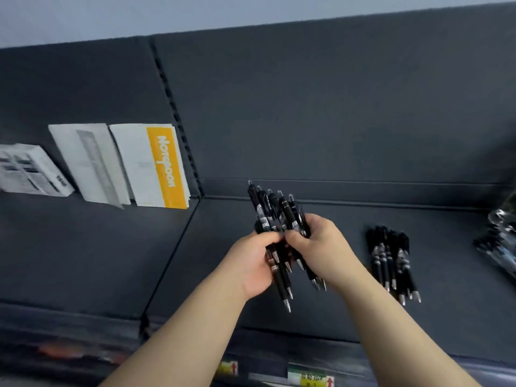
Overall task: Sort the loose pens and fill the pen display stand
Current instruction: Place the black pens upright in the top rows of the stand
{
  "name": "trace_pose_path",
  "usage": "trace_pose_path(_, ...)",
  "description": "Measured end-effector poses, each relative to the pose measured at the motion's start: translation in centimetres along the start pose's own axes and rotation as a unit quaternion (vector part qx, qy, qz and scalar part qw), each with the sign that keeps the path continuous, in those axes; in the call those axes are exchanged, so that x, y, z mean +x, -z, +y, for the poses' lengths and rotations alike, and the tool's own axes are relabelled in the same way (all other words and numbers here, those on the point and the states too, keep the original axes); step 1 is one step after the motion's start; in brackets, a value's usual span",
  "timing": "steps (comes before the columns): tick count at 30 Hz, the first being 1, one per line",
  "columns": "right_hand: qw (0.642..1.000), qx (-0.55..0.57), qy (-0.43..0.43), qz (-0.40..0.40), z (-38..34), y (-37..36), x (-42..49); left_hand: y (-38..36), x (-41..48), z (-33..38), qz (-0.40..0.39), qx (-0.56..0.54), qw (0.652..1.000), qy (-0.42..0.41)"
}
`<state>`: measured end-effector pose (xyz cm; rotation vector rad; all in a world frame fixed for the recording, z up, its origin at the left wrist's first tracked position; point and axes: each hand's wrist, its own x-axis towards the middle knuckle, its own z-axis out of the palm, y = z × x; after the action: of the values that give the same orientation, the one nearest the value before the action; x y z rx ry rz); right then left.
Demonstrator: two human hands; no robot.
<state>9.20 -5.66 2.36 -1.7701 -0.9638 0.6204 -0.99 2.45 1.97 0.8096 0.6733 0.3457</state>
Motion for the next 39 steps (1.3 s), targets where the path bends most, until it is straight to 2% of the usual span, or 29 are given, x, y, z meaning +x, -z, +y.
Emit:
trace_pose_path(4, 0.997, -0.054, 0.044, -0.034, -3.1, -6.9, -0.3, 5.9, -3.6, 2.1, 0.016, -0.04, 0.999, -0.03)
trace_pose_path(10, 0.986, -0.096, 0.124, -0.056, -10.4, -22.2, -1.9, 18.9, -11.8, 7.2, 0.06, -0.065, 0.99, -0.11)
trace_pose_path(18, 0.961, -0.131, 0.234, -0.072, -19.4, -42.7, -4.9, 36.5, -23.5, 13.3, 0.128, -0.07, 0.976, -0.164)
trace_pose_path(24, 0.964, 0.004, 0.163, -0.211, -24.7, -53.0, -6.8, 45.7, -30.2, 16.3, 0.148, -0.102, 0.968, -0.176)
trace_pose_path(31, 0.932, 0.102, 0.071, -0.339, -28.2, -62.2, -6.0, 53.8, -34.2, 19.5, 0.175, -0.14, 0.951, -0.214)
trace_pose_path(35, 0.933, 0.07, 0.119, -0.331, -30.0, -68.2, -3.2, 59.0, -34.5, 22.6, 0.229, -0.149, 0.934, -0.232)
trace_pose_path(39, 0.94, 0.13, 0.125, -0.288, -32.7, -74.7, 1.0, 64.7, -34.3, 27.0, 0.297, -0.131, 0.911, -0.254)
